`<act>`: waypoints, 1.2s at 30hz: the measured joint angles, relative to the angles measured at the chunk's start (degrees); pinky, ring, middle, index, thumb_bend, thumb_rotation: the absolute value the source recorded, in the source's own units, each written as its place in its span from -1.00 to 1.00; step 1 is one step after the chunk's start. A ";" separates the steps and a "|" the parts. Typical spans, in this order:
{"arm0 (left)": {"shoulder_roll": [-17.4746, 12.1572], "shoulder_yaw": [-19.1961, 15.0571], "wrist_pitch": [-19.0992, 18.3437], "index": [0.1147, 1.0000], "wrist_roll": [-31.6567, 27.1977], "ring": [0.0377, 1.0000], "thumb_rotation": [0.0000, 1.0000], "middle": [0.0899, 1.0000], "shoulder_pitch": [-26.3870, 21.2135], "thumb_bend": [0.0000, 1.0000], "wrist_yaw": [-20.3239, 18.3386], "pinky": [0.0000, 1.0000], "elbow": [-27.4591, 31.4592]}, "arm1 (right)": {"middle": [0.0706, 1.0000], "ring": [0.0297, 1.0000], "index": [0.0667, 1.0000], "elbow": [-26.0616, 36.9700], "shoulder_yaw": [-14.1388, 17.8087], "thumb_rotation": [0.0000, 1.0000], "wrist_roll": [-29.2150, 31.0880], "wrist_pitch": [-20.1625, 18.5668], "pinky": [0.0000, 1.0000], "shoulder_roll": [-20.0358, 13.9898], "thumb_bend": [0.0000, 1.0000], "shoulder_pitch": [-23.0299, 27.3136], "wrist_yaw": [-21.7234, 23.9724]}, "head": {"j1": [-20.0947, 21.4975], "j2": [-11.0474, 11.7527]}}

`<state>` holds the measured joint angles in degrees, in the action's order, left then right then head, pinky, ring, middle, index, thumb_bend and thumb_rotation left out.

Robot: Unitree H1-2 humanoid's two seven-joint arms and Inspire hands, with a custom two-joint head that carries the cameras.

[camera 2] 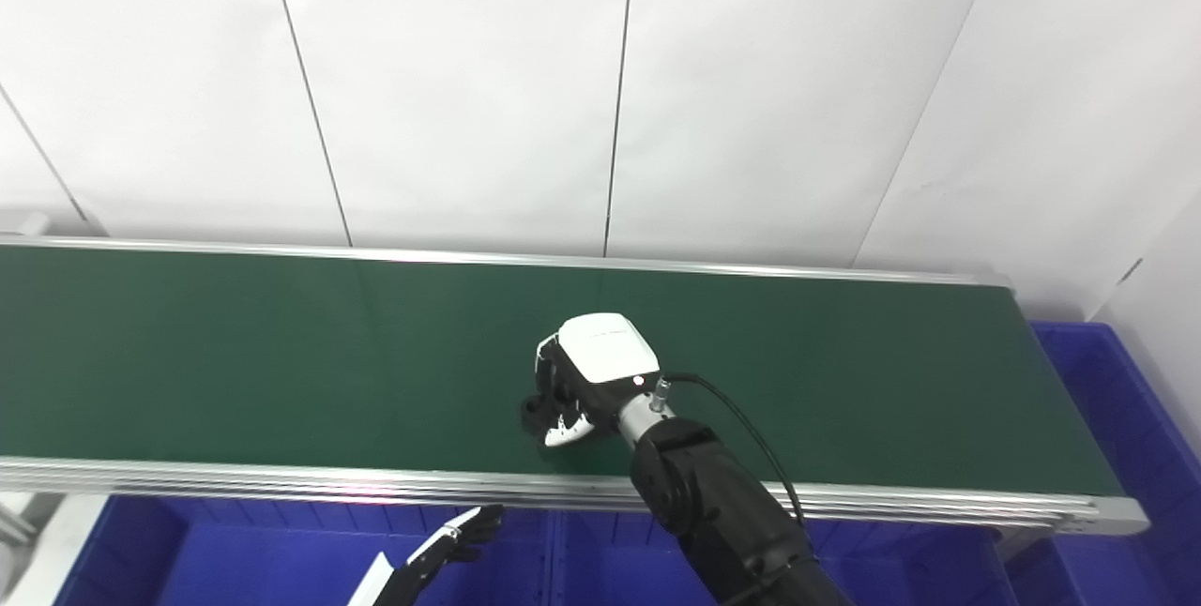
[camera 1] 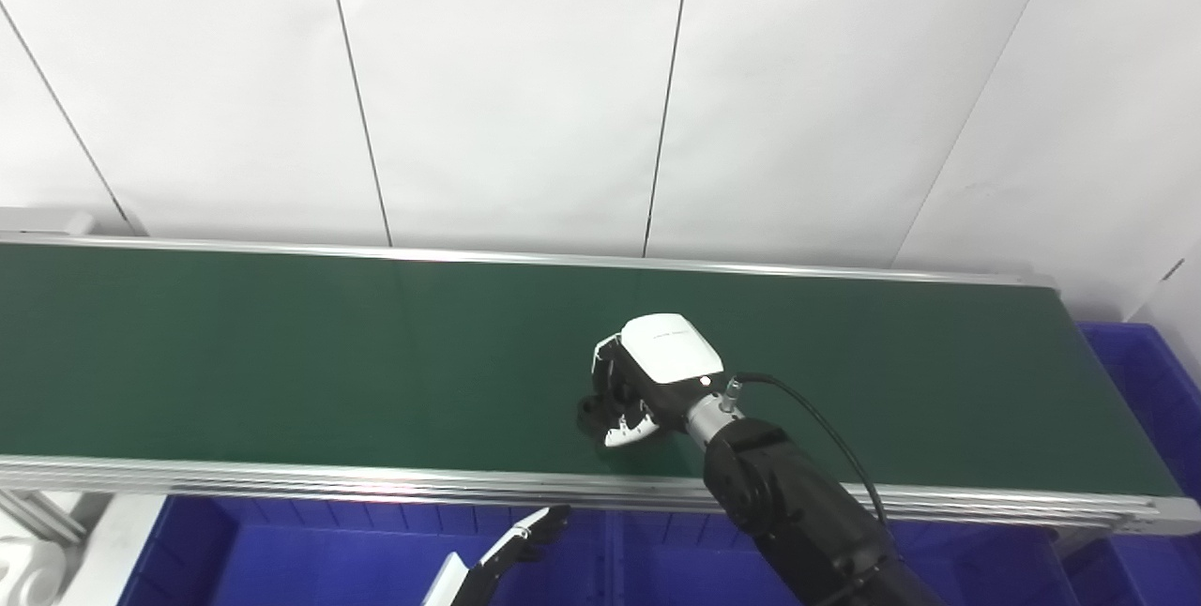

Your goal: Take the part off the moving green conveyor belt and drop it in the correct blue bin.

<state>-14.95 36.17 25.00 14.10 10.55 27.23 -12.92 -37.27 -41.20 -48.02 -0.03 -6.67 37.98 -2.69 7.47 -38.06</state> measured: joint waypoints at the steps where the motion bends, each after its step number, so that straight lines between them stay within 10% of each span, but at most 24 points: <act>1: -0.01 0.08 0.00 0.69 0.02 0.65 0.12 0.68 0.00 0.52 0.21 0.55 0.00 | -0.12 -0.38 -0.09 0.07 0.00 -1.00 0.00 0.04 -0.48 -0.15 0.05 0.00 0.01 | 0.00 0.00; 17: 0.04 0.08 0.00 0.70 -0.40 0.66 0.11 0.70 -0.04 0.55 -0.12 0.58 -0.02 | -0.11 -0.24 -0.09 6.99 0.79 -1.00 -0.57 0.03 -0.37 -2.15 0.04 -2.06 4.72 | -0.18 -0.26; 36: 0.13 -0.40 0.00 0.70 -1.07 0.65 0.04 0.69 0.02 0.51 -0.69 0.55 0.15 | -0.18 -0.15 0.01 31.46 12.40 -1.00 1.49 -0.56 -0.30 -5.46 0.03 -11.25 12.54 | -0.53 -1.14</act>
<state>-14.82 35.77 25.00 13.03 10.57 26.55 -12.78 -5.81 -28.79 -46.53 -0.58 -12.13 26.72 9.84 6.94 -39.20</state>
